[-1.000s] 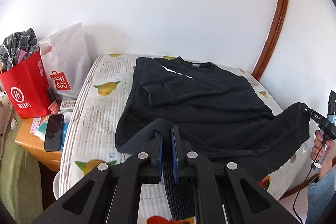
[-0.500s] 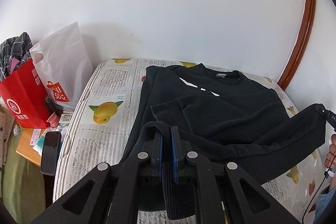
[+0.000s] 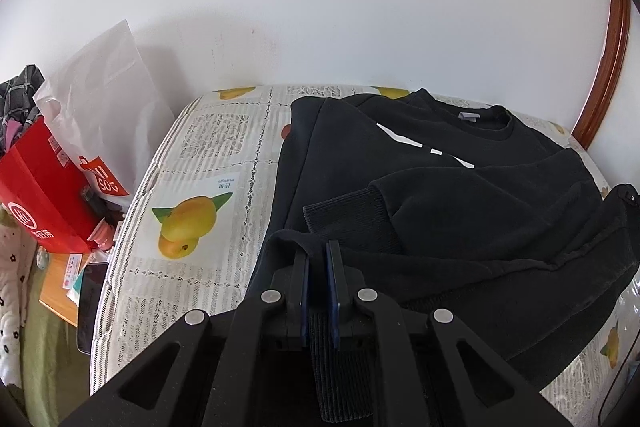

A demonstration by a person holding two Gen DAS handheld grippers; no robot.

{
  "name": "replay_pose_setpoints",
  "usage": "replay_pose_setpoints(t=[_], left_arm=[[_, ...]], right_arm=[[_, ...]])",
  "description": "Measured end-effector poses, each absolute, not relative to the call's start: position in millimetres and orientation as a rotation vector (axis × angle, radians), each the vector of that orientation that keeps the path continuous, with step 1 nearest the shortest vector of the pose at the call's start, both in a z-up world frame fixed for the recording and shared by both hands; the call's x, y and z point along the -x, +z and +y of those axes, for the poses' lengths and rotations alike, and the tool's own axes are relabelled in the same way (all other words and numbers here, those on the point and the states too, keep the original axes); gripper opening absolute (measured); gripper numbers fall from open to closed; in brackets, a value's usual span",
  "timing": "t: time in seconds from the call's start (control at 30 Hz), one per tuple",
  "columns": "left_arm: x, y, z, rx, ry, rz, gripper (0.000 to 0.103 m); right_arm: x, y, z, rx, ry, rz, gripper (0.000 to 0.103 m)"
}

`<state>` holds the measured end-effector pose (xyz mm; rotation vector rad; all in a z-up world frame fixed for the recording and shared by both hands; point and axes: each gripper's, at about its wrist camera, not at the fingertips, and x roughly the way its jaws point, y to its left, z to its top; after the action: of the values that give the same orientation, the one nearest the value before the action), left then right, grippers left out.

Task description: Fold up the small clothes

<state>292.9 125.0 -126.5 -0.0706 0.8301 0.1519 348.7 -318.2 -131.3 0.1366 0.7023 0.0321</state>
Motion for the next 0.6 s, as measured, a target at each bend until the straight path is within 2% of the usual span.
replay_pose_setpoints(t=[0.2, 0.3, 0.33, 0.37, 0.47, 0.6], left_arm=[[-295.3, -133.7, 124.6, 0.062, 0.158, 0.852, 0.011], [-289.9, -131.6, 122.9, 0.046, 0.141, 0.866, 0.012], [-286.7, -130.3, 122.7, 0.043, 0.136, 0.866, 0.015], [-282.1, -128.7, 123.2, 0.045, 0.129, 0.867, 0.021], [-267.3, -124.4, 128.0, 0.077, 0.099, 0.869, 0.038], [-240.5, -121.0, 136.7, 0.097, 0.098, 0.869, 0.041]], right_arm=[[-361.1, -149.8, -323.6, -0.171, -0.016, 0.775, 0.011], [-351.8, -147.3, -326.0, -0.161, -0.035, 0.802, 0.021], [-347.9, -145.9, -326.2, -0.150, -0.039, 0.813, 0.030], [-341.6, -144.4, -327.1, -0.135, -0.047, 0.826, 0.043], [-314.3, -137.5, -333.2, -0.106, -0.044, 0.803, 0.049], [-278.3, -129.4, -346.4, -0.108, -0.052, 0.786, 0.056]])
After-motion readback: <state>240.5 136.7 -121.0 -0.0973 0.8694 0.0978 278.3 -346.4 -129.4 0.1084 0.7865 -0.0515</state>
